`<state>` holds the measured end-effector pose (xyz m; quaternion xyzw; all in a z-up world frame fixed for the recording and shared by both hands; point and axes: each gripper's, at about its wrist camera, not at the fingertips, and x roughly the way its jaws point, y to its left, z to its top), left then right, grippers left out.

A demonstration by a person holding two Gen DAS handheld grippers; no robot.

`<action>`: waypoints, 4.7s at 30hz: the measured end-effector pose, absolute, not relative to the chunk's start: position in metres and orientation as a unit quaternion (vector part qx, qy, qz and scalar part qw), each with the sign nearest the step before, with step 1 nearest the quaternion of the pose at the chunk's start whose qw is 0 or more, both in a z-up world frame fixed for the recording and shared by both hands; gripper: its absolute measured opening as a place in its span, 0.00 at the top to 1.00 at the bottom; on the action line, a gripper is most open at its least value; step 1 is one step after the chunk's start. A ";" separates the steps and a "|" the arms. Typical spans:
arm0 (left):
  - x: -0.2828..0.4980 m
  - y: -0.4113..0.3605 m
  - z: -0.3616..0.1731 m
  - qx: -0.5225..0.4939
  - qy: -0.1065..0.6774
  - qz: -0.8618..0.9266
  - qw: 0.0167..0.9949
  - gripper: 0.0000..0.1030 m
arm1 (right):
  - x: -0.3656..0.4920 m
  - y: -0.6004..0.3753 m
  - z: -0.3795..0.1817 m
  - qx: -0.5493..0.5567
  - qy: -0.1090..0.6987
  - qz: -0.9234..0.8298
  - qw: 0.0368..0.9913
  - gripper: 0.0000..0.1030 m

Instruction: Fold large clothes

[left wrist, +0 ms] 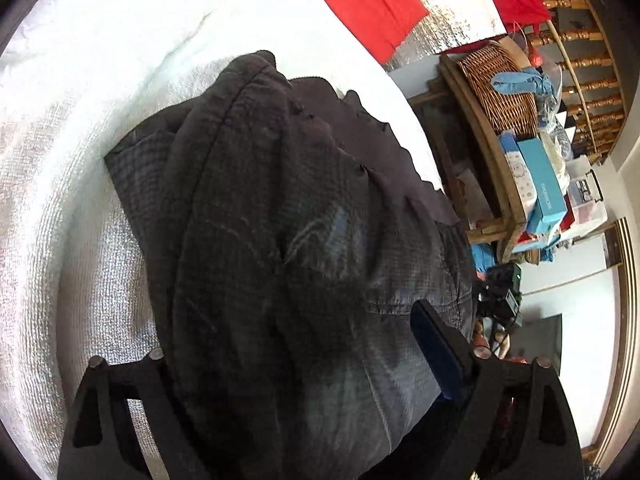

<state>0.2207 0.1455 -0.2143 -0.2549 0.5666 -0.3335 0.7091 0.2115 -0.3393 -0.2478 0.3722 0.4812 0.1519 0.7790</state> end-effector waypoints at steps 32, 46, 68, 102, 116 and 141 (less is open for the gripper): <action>0.202 0.171 -0.169 -0.198 0.506 -0.160 0.824 0.34 | 0.191 -0.337 -0.202 0.310 0.431 0.015 0.847 0.37; 0.135 0.143 -0.136 -0.061 0.424 -0.124 0.895 0.28 | 0.120 -0.270 -0.143 0.211 0.324 0.049 0.921 0.42; 0.288 0.126 -0.168 -0.079 0.529 -0.021 0.844 0.24 | 0.290 -0.289 -0.171 0.226 0.417 -0.041 0.879 0.49; 0.096 0.053 -0.142 0.122 0.409 -0.029 0.904 0.14 | 0.138 -0.153 -0.167 0.106 0.441 0.016 0.891 0.49; 0.104 0.055 -0.153 0.127 0.420 -0.037 0.898 0.14 | 0.167 -0.192 -0.149 0.081 0.429 -0.090 0.895 0.49; 0.223 0.147 -0.135 -0.051 0.502 -0.033 0.863 0.14 | 0.223 -0.311 -0.138 0.217 0.377 -0.130 0.891 0.24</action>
